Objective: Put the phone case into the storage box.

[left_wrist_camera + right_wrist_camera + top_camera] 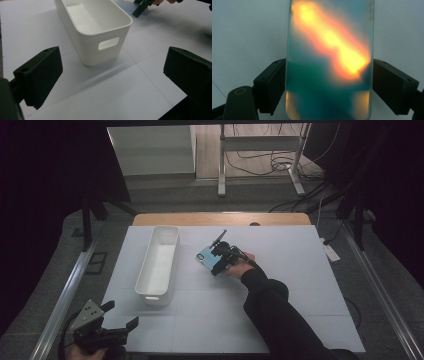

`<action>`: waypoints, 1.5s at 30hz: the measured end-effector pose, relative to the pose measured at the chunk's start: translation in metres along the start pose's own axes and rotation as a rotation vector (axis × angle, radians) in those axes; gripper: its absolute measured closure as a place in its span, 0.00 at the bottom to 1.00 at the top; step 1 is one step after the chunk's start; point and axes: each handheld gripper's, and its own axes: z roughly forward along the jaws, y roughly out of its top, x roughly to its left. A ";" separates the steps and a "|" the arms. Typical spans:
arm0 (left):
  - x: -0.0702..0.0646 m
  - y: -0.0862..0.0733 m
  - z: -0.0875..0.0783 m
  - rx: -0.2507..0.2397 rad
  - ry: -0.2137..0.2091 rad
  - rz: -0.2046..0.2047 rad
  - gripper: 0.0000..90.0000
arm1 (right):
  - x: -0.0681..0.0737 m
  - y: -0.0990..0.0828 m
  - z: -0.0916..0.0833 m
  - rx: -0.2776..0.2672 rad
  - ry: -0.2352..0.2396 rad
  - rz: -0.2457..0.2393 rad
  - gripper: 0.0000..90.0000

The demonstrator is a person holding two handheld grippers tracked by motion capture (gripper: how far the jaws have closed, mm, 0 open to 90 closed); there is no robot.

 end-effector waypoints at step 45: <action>-0.001 0.000 0.000 0.002 0.011 0.007 0.03 | 0.002 -0.032 -0.071 -0.246 0.043 -0.016 0.18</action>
